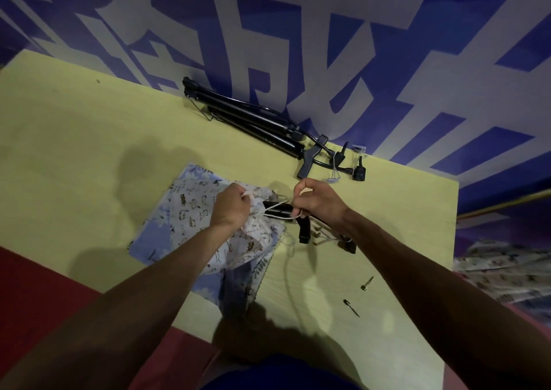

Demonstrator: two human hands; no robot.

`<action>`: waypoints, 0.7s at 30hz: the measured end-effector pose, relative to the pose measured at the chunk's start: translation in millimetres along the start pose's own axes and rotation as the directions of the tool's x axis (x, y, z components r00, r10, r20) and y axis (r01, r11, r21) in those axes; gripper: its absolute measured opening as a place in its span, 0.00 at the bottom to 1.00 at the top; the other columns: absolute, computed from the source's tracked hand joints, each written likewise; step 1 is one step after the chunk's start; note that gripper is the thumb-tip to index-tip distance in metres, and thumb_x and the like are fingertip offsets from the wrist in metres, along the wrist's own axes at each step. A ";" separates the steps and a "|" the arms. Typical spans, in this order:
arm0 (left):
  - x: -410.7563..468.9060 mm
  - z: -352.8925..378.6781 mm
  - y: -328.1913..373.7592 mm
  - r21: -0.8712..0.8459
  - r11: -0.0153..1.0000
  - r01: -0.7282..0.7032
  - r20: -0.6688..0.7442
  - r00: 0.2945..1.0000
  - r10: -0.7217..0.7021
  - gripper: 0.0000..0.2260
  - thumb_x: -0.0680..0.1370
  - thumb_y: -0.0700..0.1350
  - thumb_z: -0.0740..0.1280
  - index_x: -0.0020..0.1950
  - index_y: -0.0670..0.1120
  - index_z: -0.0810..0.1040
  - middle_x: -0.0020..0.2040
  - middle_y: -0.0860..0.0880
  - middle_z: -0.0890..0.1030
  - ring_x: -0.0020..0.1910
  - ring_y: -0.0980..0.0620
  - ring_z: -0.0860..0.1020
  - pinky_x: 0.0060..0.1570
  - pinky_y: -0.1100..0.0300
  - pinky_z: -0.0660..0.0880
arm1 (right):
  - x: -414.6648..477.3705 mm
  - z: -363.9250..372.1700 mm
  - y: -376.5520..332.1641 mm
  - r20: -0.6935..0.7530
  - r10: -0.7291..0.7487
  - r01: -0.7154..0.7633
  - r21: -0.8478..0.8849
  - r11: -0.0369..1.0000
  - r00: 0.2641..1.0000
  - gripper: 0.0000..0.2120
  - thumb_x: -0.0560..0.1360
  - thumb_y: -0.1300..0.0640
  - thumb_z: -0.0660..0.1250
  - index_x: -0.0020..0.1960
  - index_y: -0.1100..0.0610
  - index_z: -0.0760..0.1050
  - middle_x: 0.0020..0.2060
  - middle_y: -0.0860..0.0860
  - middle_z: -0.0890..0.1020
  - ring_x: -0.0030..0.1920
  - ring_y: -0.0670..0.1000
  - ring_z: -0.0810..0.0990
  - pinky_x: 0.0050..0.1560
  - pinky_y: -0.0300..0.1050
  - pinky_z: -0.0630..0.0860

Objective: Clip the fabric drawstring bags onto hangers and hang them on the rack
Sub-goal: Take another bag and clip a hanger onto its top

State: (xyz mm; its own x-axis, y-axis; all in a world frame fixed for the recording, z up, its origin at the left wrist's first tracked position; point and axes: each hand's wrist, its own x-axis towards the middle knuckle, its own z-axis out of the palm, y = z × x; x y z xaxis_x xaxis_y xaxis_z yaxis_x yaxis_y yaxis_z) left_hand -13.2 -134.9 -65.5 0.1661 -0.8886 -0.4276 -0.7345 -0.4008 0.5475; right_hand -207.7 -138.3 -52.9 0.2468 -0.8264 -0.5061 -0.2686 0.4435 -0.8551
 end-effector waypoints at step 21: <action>20.3 8.8 9.0 0.209 0.954 -0.216 0.092 0.975 0.200 0.14 0.79 0.44 0.60 0.63 0.51 0.75 0.49 0.42 0.82 0.44 0.42 0.79 0.38 0.57 0.70 | 82.3 17.2 12.3 0.119 0.091 0.063 -0.881 0.468 0.989 0.12 0.74 0.64 0.63 0.55 0.58 0.80 0.56 0.59 0.80 0.56 0.59 0.78 0.58 0.51 0.75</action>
State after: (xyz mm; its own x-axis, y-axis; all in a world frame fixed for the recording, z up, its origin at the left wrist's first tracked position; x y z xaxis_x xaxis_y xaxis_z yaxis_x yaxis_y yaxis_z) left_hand -22.3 -154.6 -75.6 -0.0455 -0.9266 -0.3732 -0.8741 -0.1439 0.4640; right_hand -174.7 -195.0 -107.0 0.3303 -0.7356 -0.5915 -0.9309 -0.1501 -0.3331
